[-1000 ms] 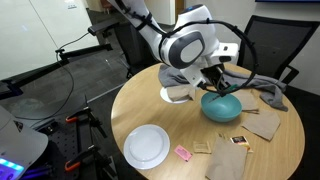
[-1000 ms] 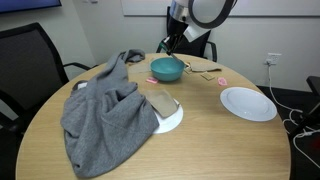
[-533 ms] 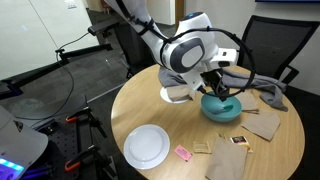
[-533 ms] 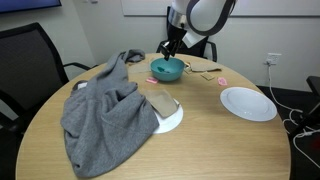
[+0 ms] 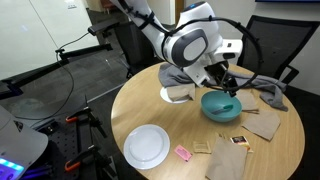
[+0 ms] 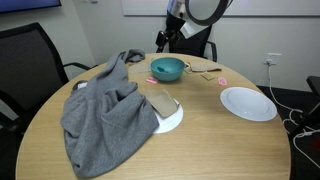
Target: Move the marker from the table and put it into the blue bowl
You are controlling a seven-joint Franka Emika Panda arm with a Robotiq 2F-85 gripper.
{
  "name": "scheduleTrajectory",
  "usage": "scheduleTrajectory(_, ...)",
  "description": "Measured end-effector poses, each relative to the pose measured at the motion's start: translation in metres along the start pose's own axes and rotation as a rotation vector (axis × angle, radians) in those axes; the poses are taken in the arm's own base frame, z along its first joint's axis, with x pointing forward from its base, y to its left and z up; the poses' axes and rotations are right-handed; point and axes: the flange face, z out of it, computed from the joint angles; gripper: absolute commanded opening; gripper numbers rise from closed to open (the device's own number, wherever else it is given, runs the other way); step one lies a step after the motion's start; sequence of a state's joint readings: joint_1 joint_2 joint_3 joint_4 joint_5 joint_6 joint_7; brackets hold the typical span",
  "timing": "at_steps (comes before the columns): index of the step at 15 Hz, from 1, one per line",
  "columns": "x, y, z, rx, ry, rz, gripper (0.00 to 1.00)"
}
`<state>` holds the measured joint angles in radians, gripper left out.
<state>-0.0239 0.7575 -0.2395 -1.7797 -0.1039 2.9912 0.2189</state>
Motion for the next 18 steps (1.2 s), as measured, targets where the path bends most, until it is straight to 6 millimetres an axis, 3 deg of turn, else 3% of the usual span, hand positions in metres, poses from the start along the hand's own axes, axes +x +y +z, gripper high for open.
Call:
scheduleTrajectory(4,0.02,0.013,-0.043,0.002,0.05,0.027,1.0)
scheduleTrajectory(7,0.024,0.024,-0.08,-0.002,0.073,0.046,1.0)
scheduleTrajectory(14,0.005,0.042,-0.159,-0.004,0.01,0.063,1.0)
scheduleTrajectory(18,-0.01,0.046,-0.194,0.015,-0.031,0.044,1.0)
